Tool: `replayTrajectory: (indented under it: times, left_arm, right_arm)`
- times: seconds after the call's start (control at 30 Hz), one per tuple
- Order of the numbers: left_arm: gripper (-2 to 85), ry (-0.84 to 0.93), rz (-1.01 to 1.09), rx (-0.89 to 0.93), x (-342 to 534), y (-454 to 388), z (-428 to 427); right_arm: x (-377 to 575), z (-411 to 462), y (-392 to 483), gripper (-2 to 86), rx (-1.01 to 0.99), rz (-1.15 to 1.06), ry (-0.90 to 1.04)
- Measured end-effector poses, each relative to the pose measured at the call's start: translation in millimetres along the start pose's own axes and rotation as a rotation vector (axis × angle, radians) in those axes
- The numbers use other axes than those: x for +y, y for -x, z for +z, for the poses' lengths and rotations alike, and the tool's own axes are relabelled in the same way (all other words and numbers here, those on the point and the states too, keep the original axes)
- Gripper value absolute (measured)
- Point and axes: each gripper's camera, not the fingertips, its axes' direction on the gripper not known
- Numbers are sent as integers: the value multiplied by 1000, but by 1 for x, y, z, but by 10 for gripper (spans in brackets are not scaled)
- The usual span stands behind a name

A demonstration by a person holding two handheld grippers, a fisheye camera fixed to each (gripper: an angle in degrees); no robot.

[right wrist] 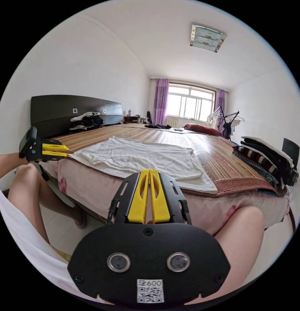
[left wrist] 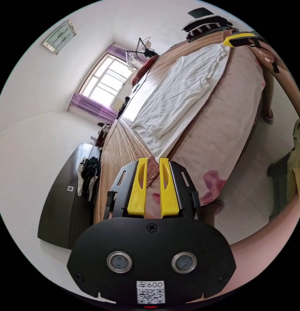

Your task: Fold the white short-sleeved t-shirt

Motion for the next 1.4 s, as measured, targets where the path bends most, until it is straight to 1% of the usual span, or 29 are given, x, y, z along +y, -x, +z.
replayTrajectory:
  times: [0.1,0.13,0.17,0.23,0.3,0.37,0.4,0.43,0.47,0.5,0.53,0.57,0.63,0.73,0.77,0.8,0.83,0.87,0.9,1.0,1.1,1.23,1.3,1.33,1.37,1.4]
  left_arm:
    - [22,24,-13,8,-3,-2,-1]
    - [22,28,-20,11,-4,-2,-1]
    - [21,35,-37,15,-4,-2,-1]
    - [20,45,-62,13,-6,-3,-3]
    - [19,53,-68,7,-8,-6,-5]
    - [17,51,-66,-14,-11,-9,-7]
    - [16,51,-88,-25,-11,-9,-9]
    - [16,50,-101,-20,-12,-9,-9]
    - [16,51,-131,-6,-12,-8,-11]
    - [15,55,-156,6,-14,-7,-12]
    - [15,58,-163,10,-16,-7,-12]
    - [14,64,-162,20,-20,-9,-13]
    - [12,75,-135,22,-28,-15,-15]
    - [11,86,5,-41,-42,-30,-21]
    - [11,85,46,-53,-43,-33,-22]
    - [11,83,142,-84,-46,-41,-24]
    - [11,81,197,-104,-46,-45,-25]
    - [11,80,310,-142,-47,-54,-26]
    - [11,71,422,-189,-46,-63,-27]
    - [11,54,598,-269,-41,-77,-26]
    - [11,41,651,-295,-41,-83,-28]
    - [11,62,683,-318,-47,-88,-27]
    - [11,101,581,-256,-59,-80,-28]
    - [12,118,541,-222,-63,-73,-29]
    - [12,126,527,-210,-65,-71,-29]
    - [12,137,495,-194,-69,-64,-30]
  right_arm:
    - [-10,6,10,-8,-31,-60,-13]
    - [-13,8,15,-8,-3,-151,-25]
    - [-18,10,12,-8,97,-182,-27]
    - [-27,12,-12,-8,215,-92,-11]
    - [-34,10,-48,-8,230,26,23]
    - [-38,7,-89,-8,234,201,55]
    - [-39,8,-95,-8,240,228,72]
    - [-41,13,-101,-8,286,261,131]
    - [-43,20,-100,-8,363,262,209]
    - [-43,24,-98,-8,397,259,231]
    - [-45,27,-93,-8,428,246,232]
    - [-48,28,-85,-8,418,215,208]
    - [-53,34,-73,-8,422,186,200]
    - [-54,64,-55,-8,510,117,349]
    - [-54,63,-45,-8,539,78,316]
    - [-55,64,-43,-8,549,73,321]
    - [-58,68,-37,-8,563,59,337]
    - [-61,69,-33,-8,569,49,340]
    - [-62,69,-32,-8,570,49,343]
    - [-69,66,-30,-8,544,84,338]
    - [-73,62,-26,-8,521,98,329]
    - [-80,59,-7,-8,552,75,315]
    - [-83,48,7,-8,600,57,241]
    - [-84,34,23,-8,643,23,130]
    - [-83,20,44,-8,633,-62,19]
    - [-82,14,55,-8,614,-112,-29]
